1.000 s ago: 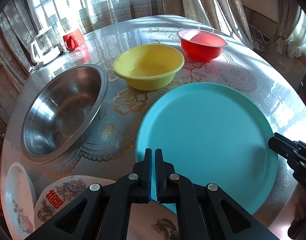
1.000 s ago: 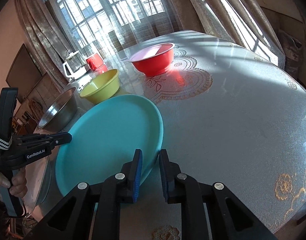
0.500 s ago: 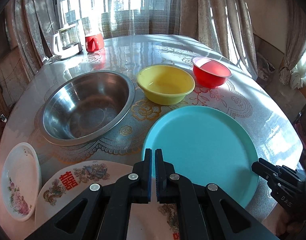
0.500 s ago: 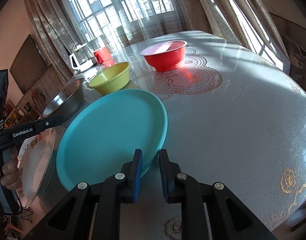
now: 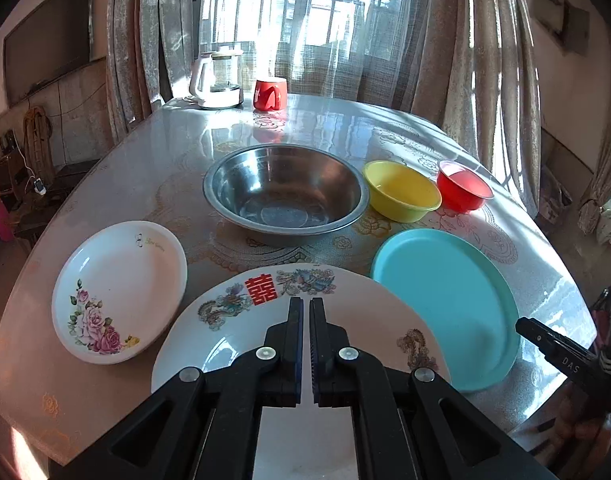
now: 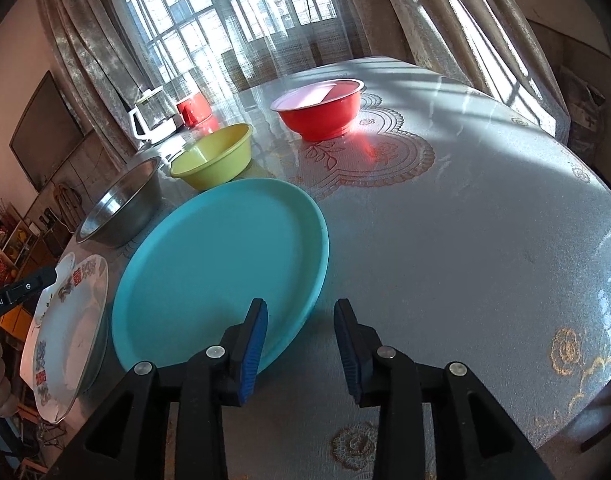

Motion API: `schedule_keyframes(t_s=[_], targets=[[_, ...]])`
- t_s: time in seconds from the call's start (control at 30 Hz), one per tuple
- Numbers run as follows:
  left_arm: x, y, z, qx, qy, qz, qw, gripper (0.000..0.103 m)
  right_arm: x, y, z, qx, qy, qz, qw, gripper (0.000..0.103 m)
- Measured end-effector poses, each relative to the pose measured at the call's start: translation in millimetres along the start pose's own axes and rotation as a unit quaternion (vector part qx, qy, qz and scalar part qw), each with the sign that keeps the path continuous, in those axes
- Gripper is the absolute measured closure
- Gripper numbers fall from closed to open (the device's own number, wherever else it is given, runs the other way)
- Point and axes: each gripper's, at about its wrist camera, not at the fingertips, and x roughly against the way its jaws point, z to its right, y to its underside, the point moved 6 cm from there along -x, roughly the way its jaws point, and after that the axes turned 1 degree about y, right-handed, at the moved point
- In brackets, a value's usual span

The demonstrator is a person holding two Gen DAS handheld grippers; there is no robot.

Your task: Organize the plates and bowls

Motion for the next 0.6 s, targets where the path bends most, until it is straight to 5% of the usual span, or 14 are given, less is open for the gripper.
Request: schedule_keyframes(t_s=[0.27,0.43,0.6], targets=[[27,29,-89,0.087,-0.055,0.024,0.9944,0.1,10,-14,-26,0.023,-0.029,0.01,0.999,0.064],[42,42,-140,0.146,-0.083,0.046,0.9847,0.098,4,-20,-96,0.073,-0.144,-0.022,0.987,0.064],[49,49,-177,0.179,-0.122,0.062,0.9743,0.084,-7,-10,-184,0.142,-0.239,-0.072,0.958,0.064]])
